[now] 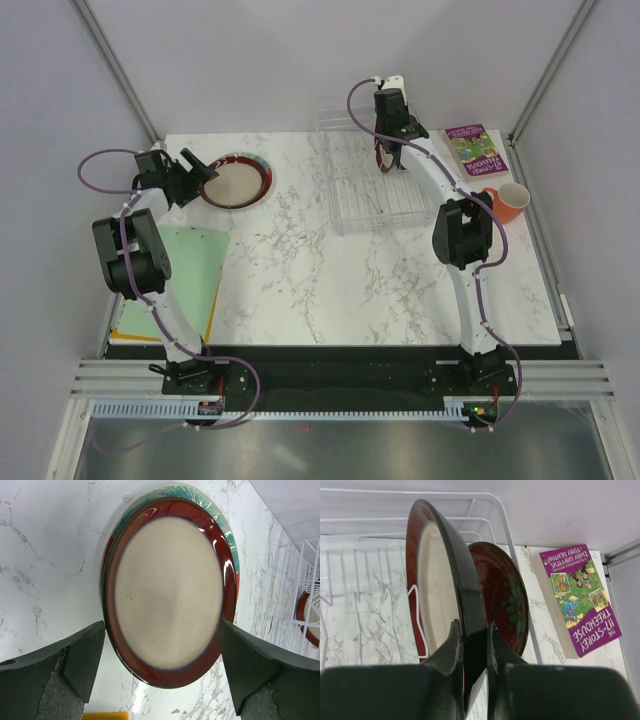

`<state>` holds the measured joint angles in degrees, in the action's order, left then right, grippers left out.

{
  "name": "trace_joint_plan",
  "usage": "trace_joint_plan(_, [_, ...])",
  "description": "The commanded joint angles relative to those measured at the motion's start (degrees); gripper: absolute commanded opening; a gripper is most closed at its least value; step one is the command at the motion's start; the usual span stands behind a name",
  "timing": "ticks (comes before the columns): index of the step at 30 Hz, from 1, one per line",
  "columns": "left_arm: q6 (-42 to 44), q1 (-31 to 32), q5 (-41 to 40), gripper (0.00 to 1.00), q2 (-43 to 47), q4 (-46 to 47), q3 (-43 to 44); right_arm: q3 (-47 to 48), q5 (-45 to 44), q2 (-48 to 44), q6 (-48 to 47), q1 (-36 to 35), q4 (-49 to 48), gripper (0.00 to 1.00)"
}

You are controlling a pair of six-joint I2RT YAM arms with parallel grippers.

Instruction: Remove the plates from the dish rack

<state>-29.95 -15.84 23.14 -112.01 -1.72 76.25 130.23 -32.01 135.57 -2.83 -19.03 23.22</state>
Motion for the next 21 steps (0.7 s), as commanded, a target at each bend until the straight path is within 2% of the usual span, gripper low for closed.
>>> trace_joint_plan(1, [0.7,0.4,-1.2,1.0,5.4,0.0,-1.1,2.3,-3.3,0.0,0.4,-0.2,-3.8,0.0])
trace_joint_plan(3, [0.4,1.1,-1.9,1.0,6.7,0.0,-1.5,1.9,-4.2,-0.9,0.4,-0.4,-4.8,0.0])
trace_joint_plan(8, [1.4,4.3,-7.4,1.0,10.7,-1.5,-2.9,2.0,-12.8,-1.1,-4.8,-3.3,-7.1,0.0])
trace_joint_plan(13, [1.9,7.7,-7.8,1.0,15.1,-2.7,-4.2,-0.8,-21.2,-3.4,-8.3,-5.1,-12.7,0.0])
trace_joint_plan(21, [2.2,11.5,-6.5,1.0,19.8,-3.2,-6.3,-3.7,-23.1,-9.5,-9.8,-5.5,-15.3,0.0])
